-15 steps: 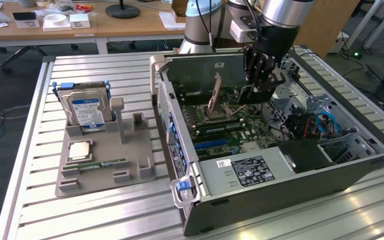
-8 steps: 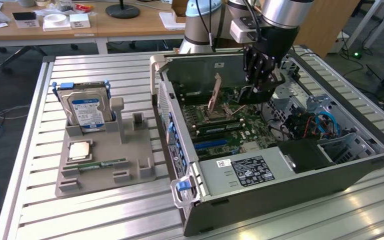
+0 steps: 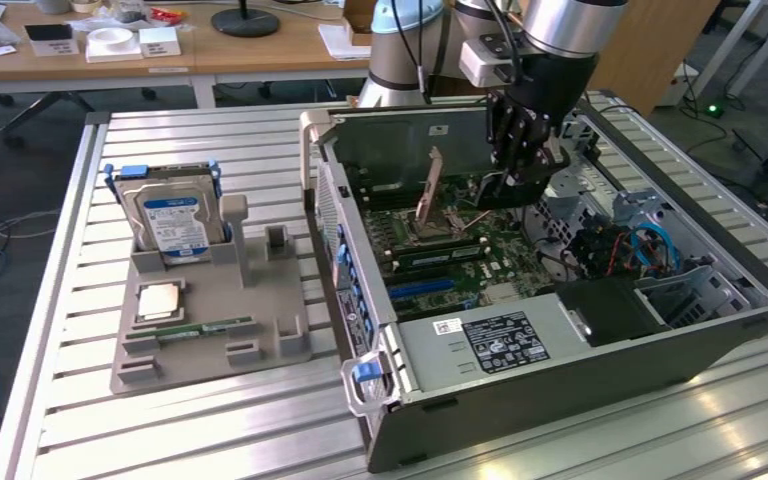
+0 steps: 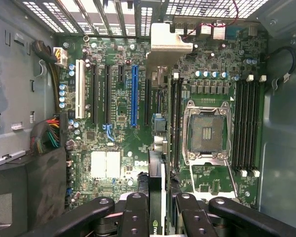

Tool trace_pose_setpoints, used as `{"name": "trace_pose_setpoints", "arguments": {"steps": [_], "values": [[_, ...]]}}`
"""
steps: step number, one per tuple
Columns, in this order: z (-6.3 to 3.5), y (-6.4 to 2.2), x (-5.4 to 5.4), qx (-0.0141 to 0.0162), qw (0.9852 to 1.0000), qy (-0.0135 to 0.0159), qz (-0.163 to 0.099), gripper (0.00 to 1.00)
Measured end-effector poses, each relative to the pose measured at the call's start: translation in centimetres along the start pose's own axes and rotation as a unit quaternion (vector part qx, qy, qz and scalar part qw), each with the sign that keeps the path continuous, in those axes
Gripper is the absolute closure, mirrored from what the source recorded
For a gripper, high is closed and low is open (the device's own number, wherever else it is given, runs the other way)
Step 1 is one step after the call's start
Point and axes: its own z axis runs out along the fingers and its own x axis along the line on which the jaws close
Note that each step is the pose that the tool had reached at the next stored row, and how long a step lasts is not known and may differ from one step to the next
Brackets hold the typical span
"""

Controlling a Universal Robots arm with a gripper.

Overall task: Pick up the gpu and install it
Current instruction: 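Insert the gpu into the slot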

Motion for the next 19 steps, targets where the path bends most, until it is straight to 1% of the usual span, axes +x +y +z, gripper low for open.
{"name": "trace_pose_setpoints", "arguments": {"steps": [19], "values": [[0.45,0.08,0.02,0.0006,1.0,-0.0001,0.0,0.74]]}}
